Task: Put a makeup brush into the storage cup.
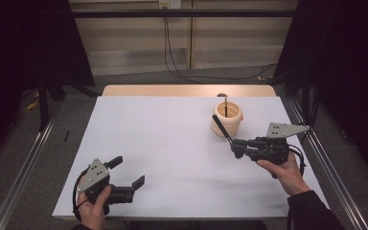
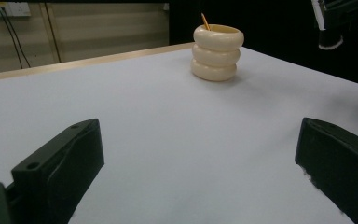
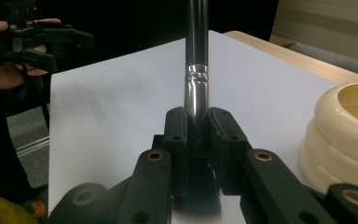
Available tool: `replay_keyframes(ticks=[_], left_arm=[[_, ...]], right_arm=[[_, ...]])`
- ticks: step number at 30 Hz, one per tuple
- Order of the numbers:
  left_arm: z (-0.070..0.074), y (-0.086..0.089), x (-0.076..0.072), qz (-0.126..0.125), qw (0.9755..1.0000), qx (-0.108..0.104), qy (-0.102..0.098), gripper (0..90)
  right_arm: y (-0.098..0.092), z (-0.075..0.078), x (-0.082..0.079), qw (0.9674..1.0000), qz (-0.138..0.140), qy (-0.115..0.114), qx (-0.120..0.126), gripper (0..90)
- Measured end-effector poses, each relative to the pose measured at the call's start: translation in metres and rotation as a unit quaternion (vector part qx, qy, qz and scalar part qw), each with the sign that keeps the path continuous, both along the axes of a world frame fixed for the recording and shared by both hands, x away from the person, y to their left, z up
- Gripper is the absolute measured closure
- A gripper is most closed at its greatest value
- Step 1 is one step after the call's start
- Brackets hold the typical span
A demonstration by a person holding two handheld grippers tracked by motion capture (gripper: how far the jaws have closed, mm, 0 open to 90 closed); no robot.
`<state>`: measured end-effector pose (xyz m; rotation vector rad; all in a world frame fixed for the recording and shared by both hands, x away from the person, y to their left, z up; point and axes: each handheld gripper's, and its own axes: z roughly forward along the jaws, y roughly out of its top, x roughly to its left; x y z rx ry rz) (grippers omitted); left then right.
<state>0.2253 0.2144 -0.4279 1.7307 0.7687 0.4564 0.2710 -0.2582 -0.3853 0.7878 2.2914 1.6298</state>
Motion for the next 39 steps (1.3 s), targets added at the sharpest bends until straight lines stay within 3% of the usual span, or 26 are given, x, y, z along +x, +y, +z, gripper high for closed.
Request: replay_keyframes(ticks=[14, 20, 24, 32, 39], left_arm=[[0.000, 0.001, -0.001, 0.000, 1.0000, -0.007, 0.001, 0.9], [-0.001, 0.002, 0.000, 0.004, 1.0000, -0.004, 0.004, 0.9], [-0.001, 0.001, 0.000, 0.004, 1.0000, 0.000, 0.002, 0.9], [-0.001, 0.000, 0.000, 0.000, 1.0000, -0.002, 0.004, 0.9], [-0.001, 0.001, 0.000, 0.002, 1.0000, 0.003, 0.008, 0.9]], right_arm=[[0.010, 0.001, -0.015, 0.9996, 0.026, 0.006, -0.009, 77.9], [0.015, 0.002, -0.012, 0.9985, 0.042, 0.018, -0.028, 77.9], [0.021, 0.001, -0.010, 0.9973, 0.044, 0.023, -0.054, 77.9], [0.034, -0.002, -0.008, 0.9920, 0.064, 0.030, -0.105, 77.9], [0.045, 0.000, -0.004, 0.9833, 0.091, 0.039, -0.153, 78.0]])
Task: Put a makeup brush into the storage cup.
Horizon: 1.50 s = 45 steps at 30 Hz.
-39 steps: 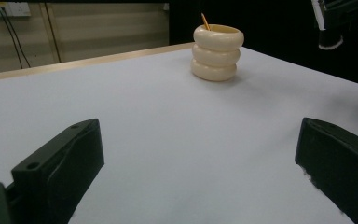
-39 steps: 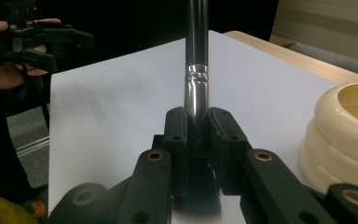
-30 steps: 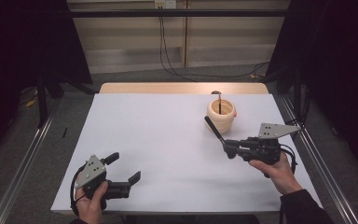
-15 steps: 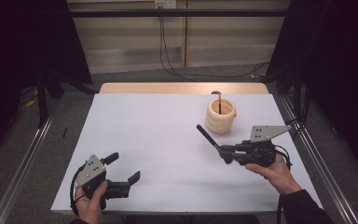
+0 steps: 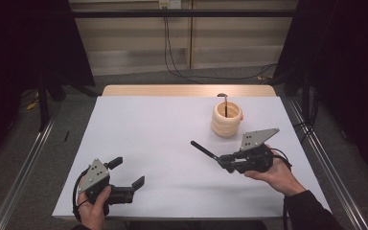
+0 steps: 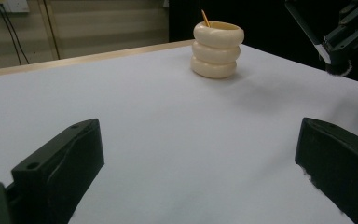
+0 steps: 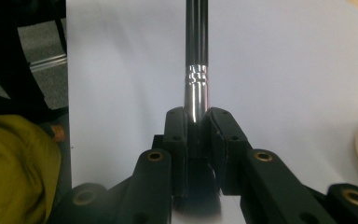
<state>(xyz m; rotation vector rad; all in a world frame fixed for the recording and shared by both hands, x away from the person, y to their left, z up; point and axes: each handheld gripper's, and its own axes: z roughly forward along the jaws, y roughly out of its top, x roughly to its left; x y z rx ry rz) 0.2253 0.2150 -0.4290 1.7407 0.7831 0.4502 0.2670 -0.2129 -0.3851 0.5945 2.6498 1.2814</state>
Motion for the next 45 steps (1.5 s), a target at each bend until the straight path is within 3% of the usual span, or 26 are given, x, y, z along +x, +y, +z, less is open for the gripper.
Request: replay_keyframes(ticks=[5, 9, 15, 23, 33, 39, 45], left_arm=[[0.000, -0.001, 0.000, -0.006, 1.0000, -0.001, -0.001, 0.9], [0.000, -0.001, 0.001, -0.008, 1.0000, 0.001, 0.005, 0.9], [0.001, -0.001, 0.001, -0.011, 0.9999, 0.002, 0.012, 0.9], [0.005, -0.001, 0.005, -0.016, 0.9997, 0.000, 0.018, 1.0], [0.017, -0.003, 0.009, -0.030, 0.9994, 0.008, 0.014, 1.1], [0.023, -0.007, 0.010, -0.045, 0.9988, 0.020, 0.007, 1.1], [0.031, -0.014, 0.014, -0.074, 0.9969, 0.026, 0.005, 1.5]], right_arm=[[0.010, 0.003, 0.002, 0.9992, 0.023, 0.003, -0.031, 77.9], [0.018, 0.000, 0.004, 0.9966, 0.045, 0.010, -0.068, 77.9], [0.024, -0.004, 0.007, 0.9936, 0.057, 0.019, -0.096, 77.9], [0.031, -0.007, 0.006, 0.9880, 0.069, 0.014, -0.138, 77.9], [0.040, -0.011, 0.009, 0.9853, 0.091, 0.020, -0.143, 77.9], [0.039, -0.016, 0.008, 0.9876, 0.090, 0.021, -0.127, 77.9], [0.040, -0.018, 0.008, 0.9859, 0.098, 0.021, -0.134, 77.9]])
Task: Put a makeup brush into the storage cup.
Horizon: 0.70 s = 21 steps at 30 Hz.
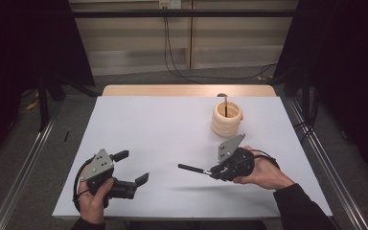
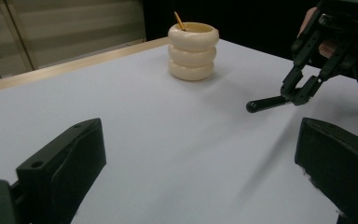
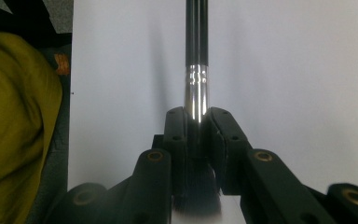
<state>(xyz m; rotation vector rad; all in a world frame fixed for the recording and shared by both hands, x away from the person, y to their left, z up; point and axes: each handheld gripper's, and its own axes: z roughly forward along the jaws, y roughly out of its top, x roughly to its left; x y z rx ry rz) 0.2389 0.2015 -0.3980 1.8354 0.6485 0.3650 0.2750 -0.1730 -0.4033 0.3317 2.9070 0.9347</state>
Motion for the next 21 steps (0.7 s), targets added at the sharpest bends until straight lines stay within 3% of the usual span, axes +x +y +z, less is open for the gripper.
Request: replay_keyframes(ticks=[6, 21], left_arm=[[0.006, -0.008, 0.005, -0.027, 0.9989, 0.039, 0.004, 1.3], [0.008, -0.029, 0.013, -0.077, 0.9947, 0.066, 0.020, 1.5]], right_arm=[[-0.001, 0.000, 0.000, 1.0000, -0.002, 0.003, -0.002, 77.9], [0.005, -0.002, -0.001, 0.9999, 0.012, 0.004, -0.010, 78.0]])
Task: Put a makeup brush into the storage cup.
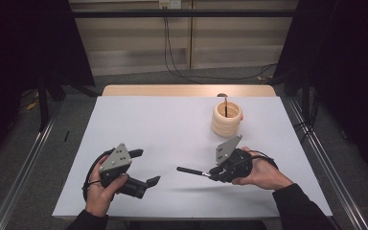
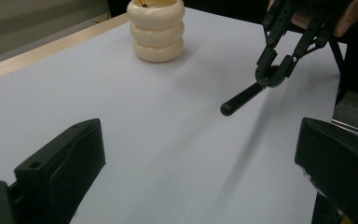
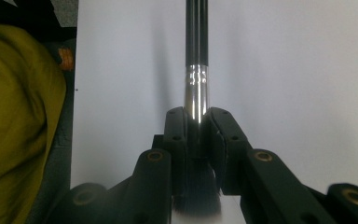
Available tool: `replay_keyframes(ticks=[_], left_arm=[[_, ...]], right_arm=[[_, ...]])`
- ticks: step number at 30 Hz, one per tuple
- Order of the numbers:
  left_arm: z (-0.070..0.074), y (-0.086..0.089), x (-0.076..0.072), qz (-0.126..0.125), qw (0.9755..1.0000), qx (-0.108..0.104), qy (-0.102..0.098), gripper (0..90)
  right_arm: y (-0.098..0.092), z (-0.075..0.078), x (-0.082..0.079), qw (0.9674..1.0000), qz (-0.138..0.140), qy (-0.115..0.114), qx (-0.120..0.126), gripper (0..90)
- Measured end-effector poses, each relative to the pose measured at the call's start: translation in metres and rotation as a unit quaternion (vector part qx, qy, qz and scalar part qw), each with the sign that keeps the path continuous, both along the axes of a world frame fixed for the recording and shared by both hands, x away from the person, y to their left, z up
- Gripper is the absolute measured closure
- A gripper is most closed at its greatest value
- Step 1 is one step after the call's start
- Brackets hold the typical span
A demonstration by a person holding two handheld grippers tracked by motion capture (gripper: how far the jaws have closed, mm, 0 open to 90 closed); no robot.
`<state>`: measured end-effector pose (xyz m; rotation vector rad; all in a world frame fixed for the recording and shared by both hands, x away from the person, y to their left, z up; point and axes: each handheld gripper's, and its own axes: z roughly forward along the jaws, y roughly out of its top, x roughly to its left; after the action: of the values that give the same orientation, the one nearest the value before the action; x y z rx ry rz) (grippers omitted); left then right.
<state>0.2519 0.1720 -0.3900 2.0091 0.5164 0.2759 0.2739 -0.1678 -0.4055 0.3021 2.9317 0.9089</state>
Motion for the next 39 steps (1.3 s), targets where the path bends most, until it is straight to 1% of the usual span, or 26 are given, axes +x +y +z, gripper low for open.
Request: replay_keyframes(ticks=[5, 6, 7, 8, 9, 11, 12, 13, 16, 17, 18, 20, 21, 23, 24, 25, 26, 27, 28, 29, 30, 33, 35, 36, 37, 39], left_arm=[[-0.001, -0.008, 0.002, -0.016, 0.9998, 0.009, 0.006, 1.7], [-0.001, -0.010, 0.002, -0.019, 0.9997, 0.013, 0.005, 1.7], [-0.001, -0.012, 0.002, -0.020, 0.9997, 0.009, 0.009, 1.7], [-0.002, -0.013, 0.002, -0.023, 0.9996, 0.014, 0.007, 1.7], [-0.002, -0.015, 0.002, -0.025, 0.9995, 0.017, 0.004, 1.6], [-0.003, -0.018, 0.003, -0.029, 0.9993, 0.025, 0.006, 1.8], [-0.003, -0.019, 0.003, -0.032, 0.9992, 0.023, 0.010, 1.8], [-0.004, -0.020, 0.003, -0.036, 0.9990, 0.025, 0.011, 1.8], [-0.004, -0.023, 0.005, -0.042, 0.9985, 0.031, 0.014, 1.9], [-0.004, -0.024, 0.005, -0.042, 0.9985, 0.032, 0.015, 1.8], [-0.003, -0.025, 0.005, -0.047, 0.9981, 0.038, 0.015, 1.8], [-0.003, -0.028, 0.006, -0.050, 0.9979, 0.039, 0.018, 1.8], [-0.003, -0.029, 0.006, -0.054, 0.9975, 0.042, 0.018, 1.8], [-0.003, -0.031, 0.007, -0.057, 0.9969, 0.050, 0.020, 1.8], [-0.003, -0.032, 0.007, -0.062, 0.9966, 0.051, 0.020, 1.9], [-0.003, -0.034, 0.007, -0.063, 0.9961, 0.058, 0.021, 1.9], [-0.004, -0.035, 0.007, -0.067, 0.9958, 0.057, 0.024, 1.9], [-0.004, -0.037, 0.007, -0.071, 0.9951, 0.066, 0.023, 1.9], [-0.004, -0.038, 0.008, -0.075, 0.9947, 0.065, 0.025, 1.9], [-0.005, -0.039, 0.008, -0.076, 0.9945, 0.068, 0.024, 2.0], [-0.005, -0.040, 0.008, -0.080, 0.9939, 0.071, 0.027, 2.0], [-0.006, -0.043, 0.009, -0.083, 0.9932, 0.076, 0.031, 2.1], [-0.007, -0.045, 0.010, -0.085, 0.9921, 0.086, 0.032, 2.1], [-0.008, -0.046, 0.011, -0.088, 0.9918, 0.085, 0.037, 2.1], [-0.009, -0.047, 0.011, -0.089, 0.9913, 0.089, 0.039, 2.1], [-0.010, -0.049, 0.012, -0.090, 0.9909, 0.092, 0.040, 2.2]], right_arm=[[0.002, -0.001, 0.000, 1.0000, 0.004, 0.002, -0.003, 77.9], [0.003, -0.002, 0.000, 0.9999, 0.008, 0.003, -0.006, 77.9], [0.004, -0.002, -0.001, 0.9999, 0.006, 0.006, -0.011, 77.9], [0.005, -0.002, -0.001, 0.9998, 0.009, 0.008, -0.014, 78.0], [0.006, -0.002, 0.000, 0.9998, 0.010, 0.002, -0.014, 77.9], [0.007, -0.001, 0.000, 0.9998, 0.013, 0.003, -0.017, 77.9], [0.008, 0.000, 0.000, 0.9998, 0.012, 0.003, -0.017, 77.9], [0.009, 0.002, 0.001, 0.9996, 0.018, 0.001, -0.023, 77.9], [0.013, 0.004, 0.001, 0.9994, 0.017, 0.003, -0.030, 77.9], [0.014, 0.004, 0.002, 0.9993, 0.020, -0.002, -0.033, 77.9], [0.015, 0.005, 0.002, 0.9993, 0.020, 0.002, -0.033, 78.0], [0.018, 0.005, 0.001, 0.9991, 0.023, 0.002, -0.035, 77.9], [0.018, 0.004, 0.002, 0.9989, 0.029, 0.002, -0.036, 77.9], [0.021, 0.004, 0.000, 0.9988, 0.024, 0.005, -0.042, 78.0], [0.022, 0.004, 0.001, 0.9986, 0.032, 0.003, -0.042, 78.0], [0.023, 0.005, 0.000, 0.9985, 0.026, 0.005, -0.048, 78.0], [0.024, 0.006, 0.000, 0.9984, 0.029, 0.010, -0.047, 78.0], [0.025, 0.006, 0.000, 0.9983, 0.033, 0.009, -0.047, 77.9], [0.026, 0.006, 0.001, 0.9982, 0.037, 0.004, -0.047, 77.9], [0.026, 0.007, 0.000, 0.9980, 0.035, 0.012, -0.051, 78.0], [0.027, 0.008, 0.000, 0.9980, 0.037, 0.009, -0.052, 77.9], [0.028, 0.008, 0.001, 0.9977, 0.043, 0.005, -0.051, 78.0], [0.029, 0.007, 0.000, 0.9977, 0.037, 0.010, -0.056, 78.0], [0.030, 0.007, 0.001, 0.9975, 0.045, 0.006, -0.055, 77.9], [0.030, 0.007, -0.001, 0.9974, 0.041, 0.014, -0.058, 78.0], [0.031, 0.007, -0.001, 0.9974, 0.039, 0.012, -0.059, 77.9]])
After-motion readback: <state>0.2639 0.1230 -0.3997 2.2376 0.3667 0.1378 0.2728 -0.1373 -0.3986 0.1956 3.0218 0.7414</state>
